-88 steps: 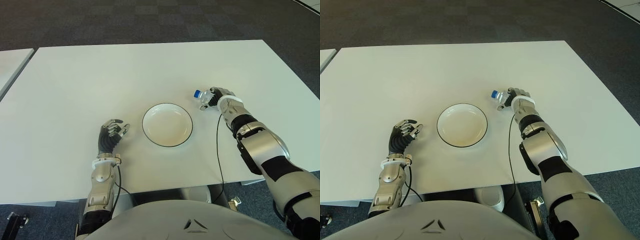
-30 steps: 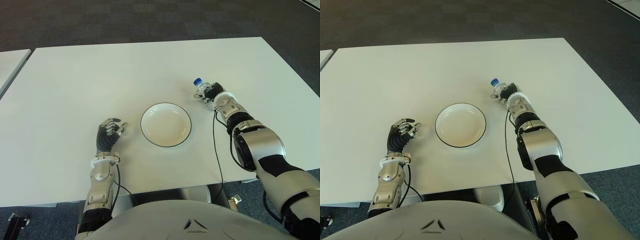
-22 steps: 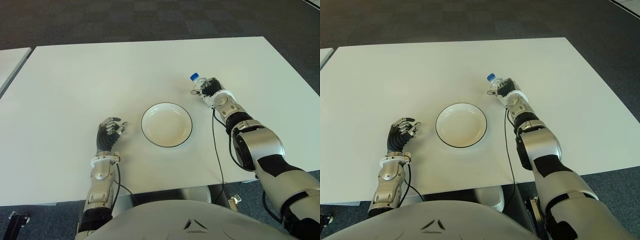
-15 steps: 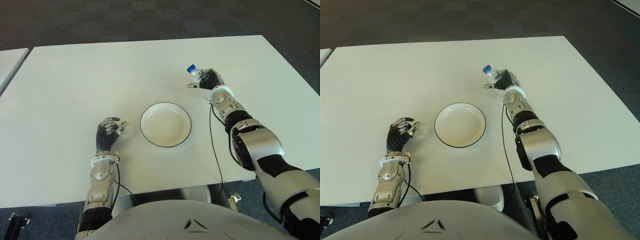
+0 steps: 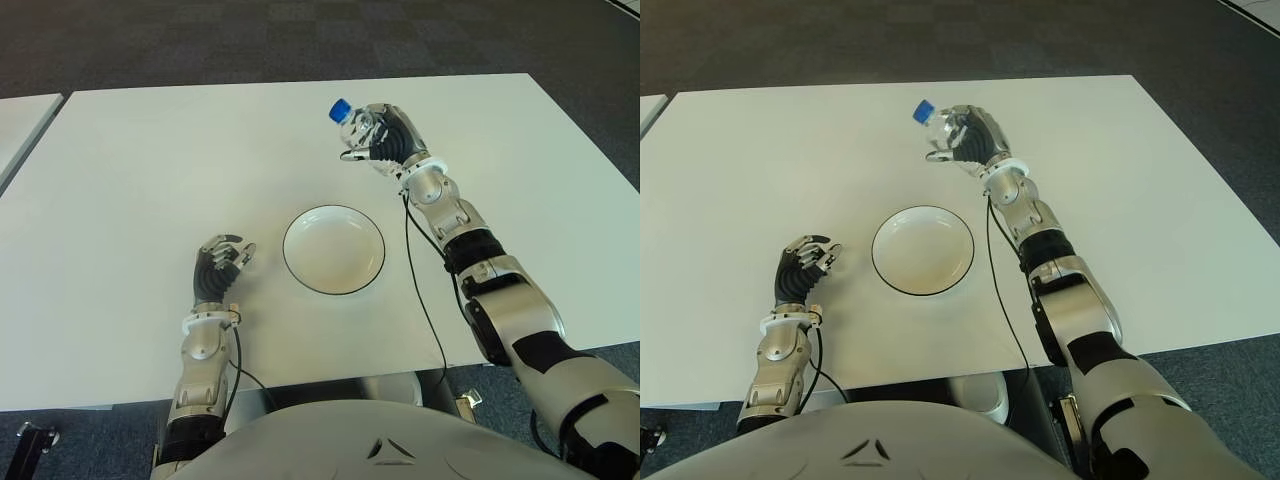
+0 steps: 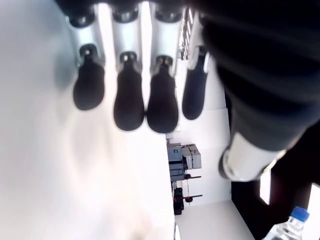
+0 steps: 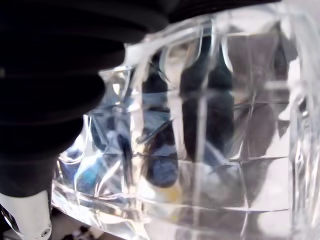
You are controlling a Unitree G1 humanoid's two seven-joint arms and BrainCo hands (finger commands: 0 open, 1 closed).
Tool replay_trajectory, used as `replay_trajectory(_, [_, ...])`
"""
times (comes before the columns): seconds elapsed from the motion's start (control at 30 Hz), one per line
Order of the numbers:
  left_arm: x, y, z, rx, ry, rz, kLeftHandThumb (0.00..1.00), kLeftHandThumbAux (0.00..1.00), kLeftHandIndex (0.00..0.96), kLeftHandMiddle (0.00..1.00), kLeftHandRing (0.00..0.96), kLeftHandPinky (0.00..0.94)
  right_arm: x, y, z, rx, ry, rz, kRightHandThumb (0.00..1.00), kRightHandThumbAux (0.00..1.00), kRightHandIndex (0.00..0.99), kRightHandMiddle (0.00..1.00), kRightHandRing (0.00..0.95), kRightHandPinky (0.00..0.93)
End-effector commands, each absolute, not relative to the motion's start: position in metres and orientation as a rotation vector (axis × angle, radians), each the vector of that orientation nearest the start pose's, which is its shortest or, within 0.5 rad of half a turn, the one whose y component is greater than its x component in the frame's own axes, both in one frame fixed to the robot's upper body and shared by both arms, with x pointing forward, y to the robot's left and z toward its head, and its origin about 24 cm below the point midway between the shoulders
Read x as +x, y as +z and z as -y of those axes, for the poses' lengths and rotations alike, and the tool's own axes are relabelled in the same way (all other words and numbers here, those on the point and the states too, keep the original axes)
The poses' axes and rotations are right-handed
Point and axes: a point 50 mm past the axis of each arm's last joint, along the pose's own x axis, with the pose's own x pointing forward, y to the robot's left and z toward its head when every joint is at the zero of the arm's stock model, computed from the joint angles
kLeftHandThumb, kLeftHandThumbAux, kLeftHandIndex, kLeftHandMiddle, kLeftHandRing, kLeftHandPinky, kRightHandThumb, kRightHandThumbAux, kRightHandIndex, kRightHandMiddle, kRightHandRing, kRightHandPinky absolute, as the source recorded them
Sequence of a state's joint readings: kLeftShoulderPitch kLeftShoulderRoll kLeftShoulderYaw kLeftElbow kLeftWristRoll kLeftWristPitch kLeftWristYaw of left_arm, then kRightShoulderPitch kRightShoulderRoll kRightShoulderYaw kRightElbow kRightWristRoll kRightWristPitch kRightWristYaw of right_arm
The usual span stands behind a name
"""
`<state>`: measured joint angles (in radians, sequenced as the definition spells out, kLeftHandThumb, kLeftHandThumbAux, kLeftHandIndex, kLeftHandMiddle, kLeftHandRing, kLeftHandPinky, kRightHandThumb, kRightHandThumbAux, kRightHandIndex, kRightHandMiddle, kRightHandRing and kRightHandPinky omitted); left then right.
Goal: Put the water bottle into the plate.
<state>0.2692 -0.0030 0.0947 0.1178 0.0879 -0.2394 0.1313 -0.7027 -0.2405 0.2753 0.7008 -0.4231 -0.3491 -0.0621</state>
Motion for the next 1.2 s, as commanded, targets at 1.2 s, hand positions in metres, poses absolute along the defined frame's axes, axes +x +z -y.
replay_trajectory(1.2, [0.176,-0.025,-0.190,0.109,0.279,-0.185,0.708,0.712,0.437,0.707,0.689,0.675,0.316,0.058,0.077,-1.069,1.027,0.404,0.705,0.727,0.439,0.866,0.843,0.835])
